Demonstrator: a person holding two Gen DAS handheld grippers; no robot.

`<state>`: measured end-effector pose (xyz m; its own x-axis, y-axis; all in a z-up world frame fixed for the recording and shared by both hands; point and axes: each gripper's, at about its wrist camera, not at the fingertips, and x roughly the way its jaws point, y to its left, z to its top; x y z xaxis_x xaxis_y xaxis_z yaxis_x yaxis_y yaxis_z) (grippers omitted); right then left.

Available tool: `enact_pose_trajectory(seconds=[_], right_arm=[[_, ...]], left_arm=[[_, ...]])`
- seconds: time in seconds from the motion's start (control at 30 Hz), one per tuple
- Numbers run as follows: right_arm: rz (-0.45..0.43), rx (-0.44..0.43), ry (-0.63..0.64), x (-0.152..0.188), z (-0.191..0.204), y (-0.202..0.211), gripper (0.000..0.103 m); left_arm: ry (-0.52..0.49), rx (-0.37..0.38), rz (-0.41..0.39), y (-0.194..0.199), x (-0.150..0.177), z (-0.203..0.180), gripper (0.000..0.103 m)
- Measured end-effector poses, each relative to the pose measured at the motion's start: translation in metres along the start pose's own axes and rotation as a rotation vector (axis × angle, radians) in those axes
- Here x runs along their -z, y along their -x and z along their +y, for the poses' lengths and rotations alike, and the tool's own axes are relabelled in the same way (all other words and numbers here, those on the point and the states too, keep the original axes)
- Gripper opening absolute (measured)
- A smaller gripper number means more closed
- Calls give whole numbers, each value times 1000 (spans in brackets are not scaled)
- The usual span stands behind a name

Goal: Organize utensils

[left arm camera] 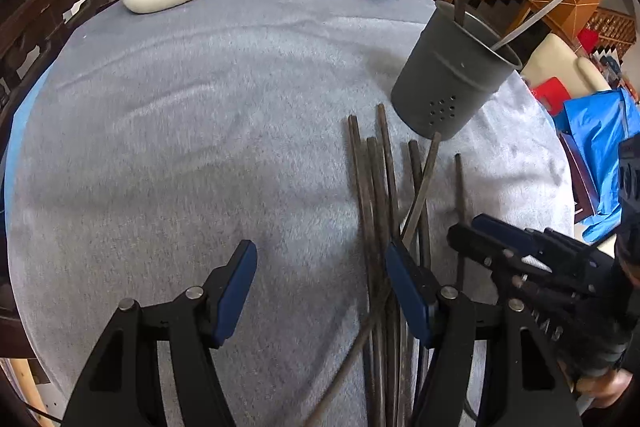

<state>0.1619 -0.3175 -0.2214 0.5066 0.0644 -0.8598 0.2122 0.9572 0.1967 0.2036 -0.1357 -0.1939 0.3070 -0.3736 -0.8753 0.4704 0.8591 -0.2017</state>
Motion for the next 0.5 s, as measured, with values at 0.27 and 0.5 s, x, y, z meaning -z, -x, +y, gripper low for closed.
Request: enact_pose_trajectory(seconds=[0.27,0.5], right_arm=[[23,29,-43,4,-19,7,35],[8,18,-54,8,-23,10,35]], left_arm=[[-26,5,2,14,13,-3,68],[-43,23,11,24,32,-3,59]])
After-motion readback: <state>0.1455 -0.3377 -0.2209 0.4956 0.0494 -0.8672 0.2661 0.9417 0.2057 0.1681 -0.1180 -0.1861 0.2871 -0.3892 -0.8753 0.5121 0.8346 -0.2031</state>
